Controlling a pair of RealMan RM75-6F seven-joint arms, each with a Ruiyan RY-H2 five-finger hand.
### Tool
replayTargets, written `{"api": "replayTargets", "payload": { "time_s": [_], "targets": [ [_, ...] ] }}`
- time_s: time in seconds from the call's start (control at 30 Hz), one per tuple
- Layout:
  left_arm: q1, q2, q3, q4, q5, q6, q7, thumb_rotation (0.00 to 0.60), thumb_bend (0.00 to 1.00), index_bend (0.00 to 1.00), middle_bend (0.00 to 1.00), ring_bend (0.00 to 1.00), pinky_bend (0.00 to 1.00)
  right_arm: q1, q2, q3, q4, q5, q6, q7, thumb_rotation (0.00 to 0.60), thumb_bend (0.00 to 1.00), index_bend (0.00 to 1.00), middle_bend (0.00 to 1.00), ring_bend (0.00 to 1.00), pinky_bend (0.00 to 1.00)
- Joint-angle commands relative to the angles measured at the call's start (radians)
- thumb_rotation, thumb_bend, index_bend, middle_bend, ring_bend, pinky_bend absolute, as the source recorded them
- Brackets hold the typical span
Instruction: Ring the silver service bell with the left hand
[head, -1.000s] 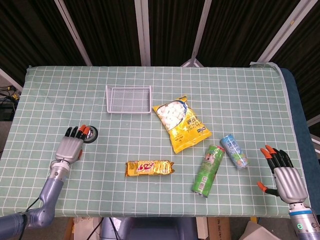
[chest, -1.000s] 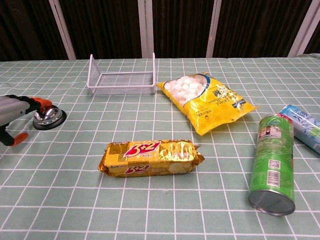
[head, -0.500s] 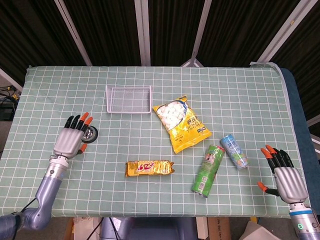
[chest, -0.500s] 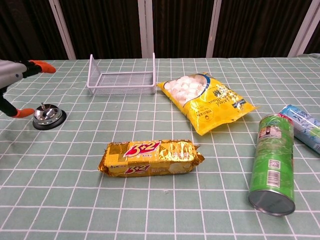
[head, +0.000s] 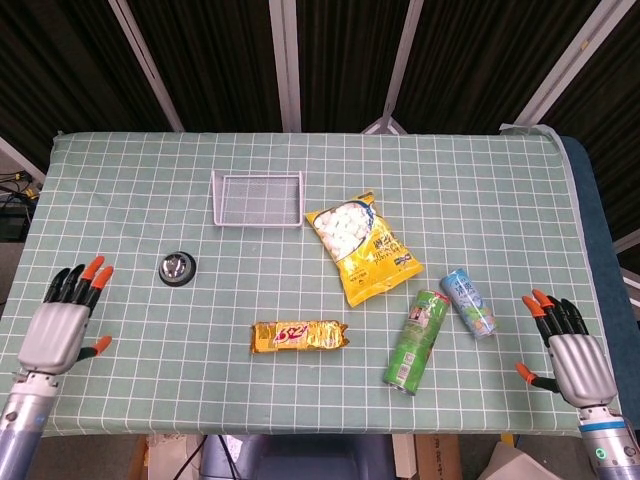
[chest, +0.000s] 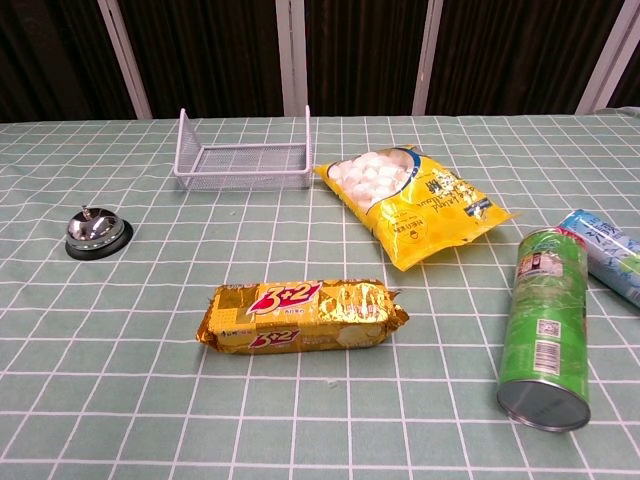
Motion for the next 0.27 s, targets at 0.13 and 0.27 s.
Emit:
{"api": "replayTargets", "payload": {
  "time_s": [0.13, 0.27],
  "targets": [
    [0.110, 0.044, 0.067, 0.106, 0.087, 0.105, -0.158, 0.600, 0.12, 0.00, 0.00, 0.00, 0.00, 0.000, -0.003, -0.001, -0.001, 0.000, -0.002, -0.007, 0.600, 0.25, 0.00, 0.00, 0.00, 0.00],
    [0.116, 0.041, 0.059, 0.120, 0.095, 0.100, -0.181, 0.600, 0.12, 0.00, 0.00, 0.00, 0.00, 0.003, -0.005, -0.001, -0.003, 0.000, -0.007, -0.014, 0.600, 0.25, 0.00, 0.00, 0.00, 0.00]
  ]
}}
